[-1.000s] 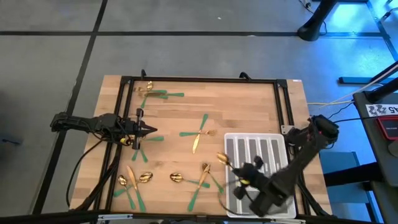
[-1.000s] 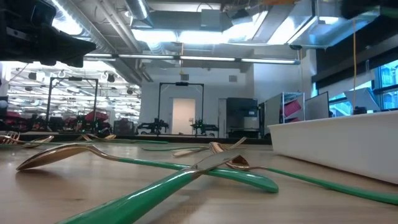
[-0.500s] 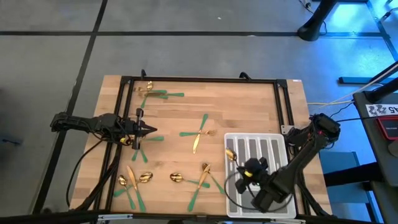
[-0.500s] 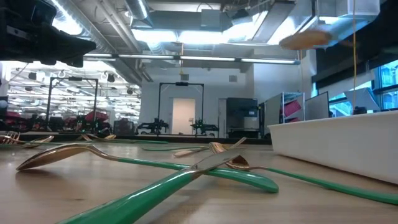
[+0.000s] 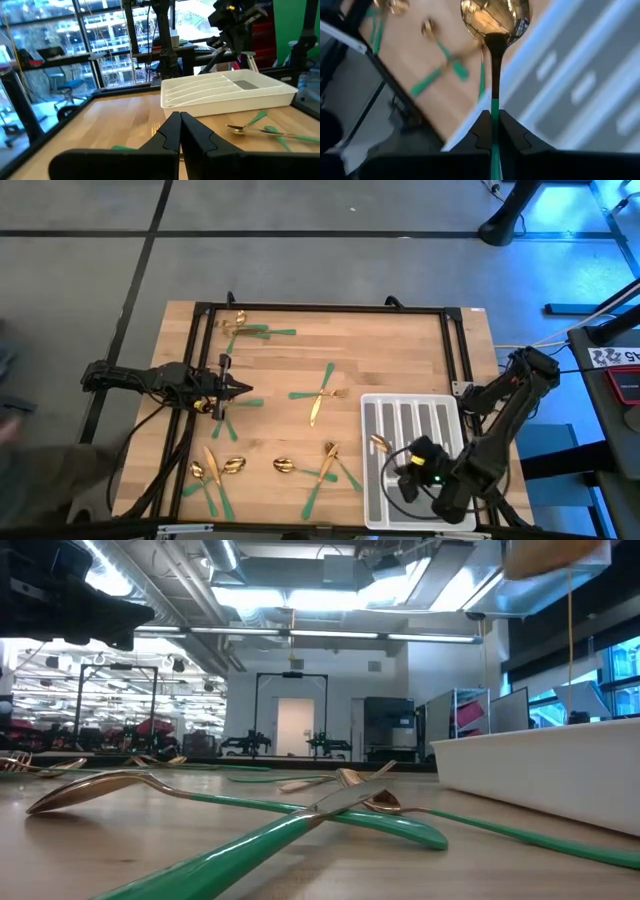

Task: Sort silverware
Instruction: Put the middle right green spoon into the silverware rack

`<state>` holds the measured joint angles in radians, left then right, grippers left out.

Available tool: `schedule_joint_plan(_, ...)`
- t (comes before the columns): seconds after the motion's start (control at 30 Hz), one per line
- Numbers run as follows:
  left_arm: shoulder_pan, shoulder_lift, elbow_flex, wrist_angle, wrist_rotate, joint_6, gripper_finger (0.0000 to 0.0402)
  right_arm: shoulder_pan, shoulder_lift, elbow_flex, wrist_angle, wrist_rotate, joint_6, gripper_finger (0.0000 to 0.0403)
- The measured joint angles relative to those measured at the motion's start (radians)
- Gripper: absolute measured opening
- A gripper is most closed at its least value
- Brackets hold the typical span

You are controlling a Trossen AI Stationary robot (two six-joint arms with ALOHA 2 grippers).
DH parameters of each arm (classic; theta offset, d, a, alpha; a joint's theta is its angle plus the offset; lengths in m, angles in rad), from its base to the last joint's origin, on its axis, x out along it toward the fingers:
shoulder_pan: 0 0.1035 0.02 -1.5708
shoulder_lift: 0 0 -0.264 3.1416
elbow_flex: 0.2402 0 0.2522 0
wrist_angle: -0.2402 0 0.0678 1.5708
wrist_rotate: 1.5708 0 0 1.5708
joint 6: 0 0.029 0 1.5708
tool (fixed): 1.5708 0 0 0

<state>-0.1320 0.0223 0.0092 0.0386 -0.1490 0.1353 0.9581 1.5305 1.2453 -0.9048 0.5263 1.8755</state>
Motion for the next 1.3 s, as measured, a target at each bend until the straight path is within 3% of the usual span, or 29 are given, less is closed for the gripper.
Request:
schedule_joint_plan(0.23,0.000,0.000,0.000,-0.004,0.000,0.006,0.0000,0.005,-0.004,-0.036,-0.014,-0.410,0.167,0.0005)
schedule_joint_plan(0.47,0.000,0.000,0.000,-0.004,0.000,-0.026,0.0000,-0.118,-0.003,-0.018,-0.038,-0.615,0.112,0.0005)
schedule_joint_plan(0.57,0.000,0.000,0.000,-0.005,0.000,-0.056,0.0000,-0.164,-0.003,0.009,-0.153,-0.695,0.107,0.0005)
schedule_joint_plan(0.73,0.000,0.000,0.000,-0.005,0.000,-0.061,0.0000,-0.233,-0.003,0.072,-0.438,-0.729,0.106,0.0005)
schedule_joint_plan(0.93,0.000,0.000,0.000,-0.005,0.000,-0.081,0.0000,-0.304,0.032,0.117,-0.644,-0.731,0.018,0.0005)
schedule_joint_plan(1.03,0.000,0.000,0.000,-0.005,0.000,-0.084,0.0000,-0.330,0.078,0.117,-0.666,-0.786,-0.059,0.0005)
schedule_joint_plan(1.3,0.000,0.000,0.000,-0.005,0.000,-0.084,0.0000,-0.379,0.244,0.137,-0.665,-0.804,-0.216,0.0005)
